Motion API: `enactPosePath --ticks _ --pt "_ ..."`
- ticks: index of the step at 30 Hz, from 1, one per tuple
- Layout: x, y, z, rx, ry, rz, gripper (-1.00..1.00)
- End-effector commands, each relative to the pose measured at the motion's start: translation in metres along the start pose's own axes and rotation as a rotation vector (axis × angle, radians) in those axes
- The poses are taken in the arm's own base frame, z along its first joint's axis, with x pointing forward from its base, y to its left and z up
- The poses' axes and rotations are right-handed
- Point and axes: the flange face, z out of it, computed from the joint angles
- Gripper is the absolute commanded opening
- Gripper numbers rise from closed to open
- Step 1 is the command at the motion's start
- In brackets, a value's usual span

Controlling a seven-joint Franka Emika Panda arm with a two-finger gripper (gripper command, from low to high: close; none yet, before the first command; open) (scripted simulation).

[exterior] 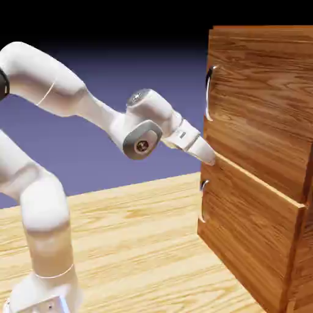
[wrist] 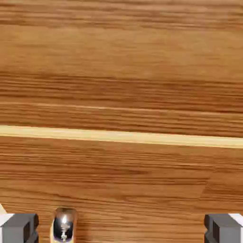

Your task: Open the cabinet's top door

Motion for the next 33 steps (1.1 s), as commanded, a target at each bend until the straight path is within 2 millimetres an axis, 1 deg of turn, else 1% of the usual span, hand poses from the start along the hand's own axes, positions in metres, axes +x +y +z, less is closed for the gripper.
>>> enactPosePath --ticks 1,8,16,24,33 --pt "0.004 -0.001 -0.004 0.007 0.009 0.007 0.00" --pt "0.028 -0.005 -0.032 0.062 0.075 0.049 0.00" --pt "0.043 -0.010 -0.062 0.134 0.150 0.083 0.00" --pt "0.046 -0.017 -0.086 0.212 0.228 0.100 0.00" --pt "0.037 -0.030 -0.103 0.302 0.322 0.101 0.00"
